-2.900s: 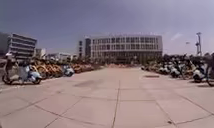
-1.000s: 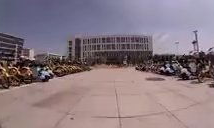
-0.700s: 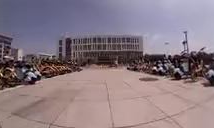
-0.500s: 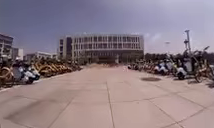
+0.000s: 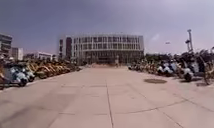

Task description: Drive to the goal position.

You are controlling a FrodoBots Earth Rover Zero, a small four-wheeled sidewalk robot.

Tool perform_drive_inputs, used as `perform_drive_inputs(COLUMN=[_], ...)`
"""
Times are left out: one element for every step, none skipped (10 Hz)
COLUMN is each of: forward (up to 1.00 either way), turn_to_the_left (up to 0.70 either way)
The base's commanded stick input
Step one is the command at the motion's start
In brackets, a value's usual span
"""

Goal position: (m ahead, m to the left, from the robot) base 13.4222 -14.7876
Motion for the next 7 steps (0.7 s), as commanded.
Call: perform_drive_inputs(forward=[0.70,0.70,0.70,0.70,0.70,0.70,0.70], turn_to_the_left=[0.01,0.01,0.01,0.01,0.01,0.01,0.01])
